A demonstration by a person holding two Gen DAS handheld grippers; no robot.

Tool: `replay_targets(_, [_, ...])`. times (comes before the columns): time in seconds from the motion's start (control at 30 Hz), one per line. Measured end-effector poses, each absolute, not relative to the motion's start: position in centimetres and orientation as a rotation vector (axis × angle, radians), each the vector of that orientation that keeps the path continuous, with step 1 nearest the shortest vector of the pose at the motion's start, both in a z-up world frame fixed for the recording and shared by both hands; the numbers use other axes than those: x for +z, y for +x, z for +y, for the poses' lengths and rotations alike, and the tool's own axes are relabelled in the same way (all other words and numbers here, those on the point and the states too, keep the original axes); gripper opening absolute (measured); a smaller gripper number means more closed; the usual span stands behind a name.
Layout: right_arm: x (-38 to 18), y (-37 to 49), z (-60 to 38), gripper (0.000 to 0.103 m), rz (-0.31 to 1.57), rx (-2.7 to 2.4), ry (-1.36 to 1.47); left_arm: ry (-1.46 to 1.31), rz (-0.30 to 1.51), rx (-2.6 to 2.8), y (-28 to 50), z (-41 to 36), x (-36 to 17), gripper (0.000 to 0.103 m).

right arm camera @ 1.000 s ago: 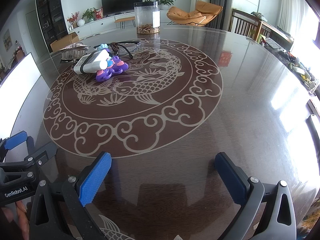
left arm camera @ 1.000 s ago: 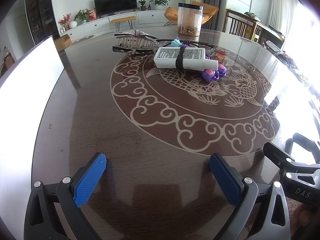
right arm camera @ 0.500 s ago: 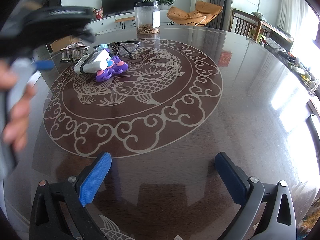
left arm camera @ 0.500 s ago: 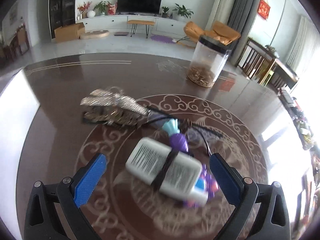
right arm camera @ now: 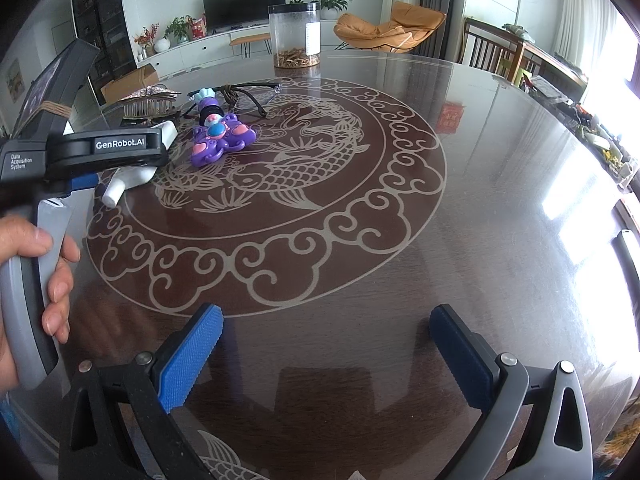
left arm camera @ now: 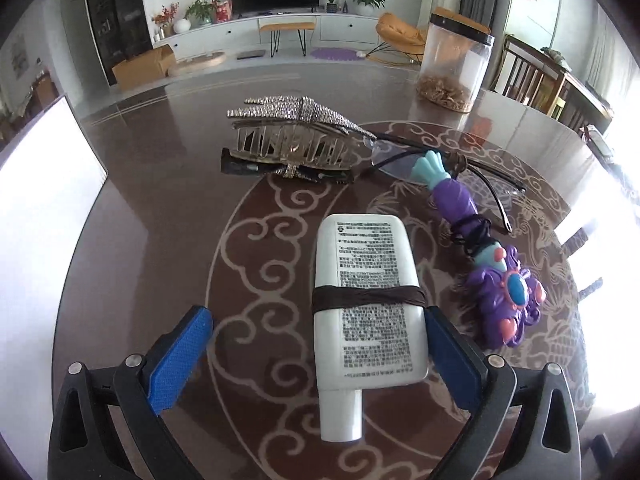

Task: Organize objects
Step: 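Move the left tool to the white bottle strapped with brown cord, then grasp and lift the white bottle with the left tool, then hold the white bottle raised in the left tool above the table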

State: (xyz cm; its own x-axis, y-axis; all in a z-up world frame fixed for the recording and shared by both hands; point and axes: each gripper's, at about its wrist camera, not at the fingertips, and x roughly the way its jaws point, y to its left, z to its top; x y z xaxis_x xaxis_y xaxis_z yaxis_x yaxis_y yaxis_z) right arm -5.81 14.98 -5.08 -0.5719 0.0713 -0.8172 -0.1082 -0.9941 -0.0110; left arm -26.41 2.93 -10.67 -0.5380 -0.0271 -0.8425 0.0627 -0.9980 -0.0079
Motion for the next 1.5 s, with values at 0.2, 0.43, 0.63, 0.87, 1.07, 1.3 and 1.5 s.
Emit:
replay_targets(0.2, [-5.1,-5.8,15.0,0.103,0.061,2.699,-1.4,1.495,0.048,-2.683,-28.7,3.7,-10.5,0.103])
replay_targets(0.43, [-5.1,-5.8,15.0,0.103,0.061,2.699,-1.4,1.399,-0.044,-2.803,-25.8,2.9,-10.0,0.054])
replay_targets(0.63, [-5.1,-5.8,15.0,0.103,0.061,2.699,-1.4,1.398,-0.043,-2.842,-19.3,0.7,-10.2,0.055])
replay_targets(0.87, [-5.1,-5.9,14.9,0.103,0.061,2.699,-1.4,1.442,-0.036,-2.774,-15.5,-2.0,-10.7,0.101])
replay_targets(1.07, [-5.1,-5.9,14.9,0.103,0.06,2.7,-1.4,1.447,0.013,-2.752,-15.7,-2.0,-11.1,0.103])
replay_targets(1.3, [-5.1,-5.9,15.0,0.103,0.06,2.7,-1.4,1.446,0.013,-2.752,-15.7,-2.0,-11.1,0.103])
replay_targets(1.5, [-5.1,-5.9,15.0,0.103,0.061,2.7,-1.4,1.446,0.013,-2.752,-15.6,-2.0,-11.1,0.103])
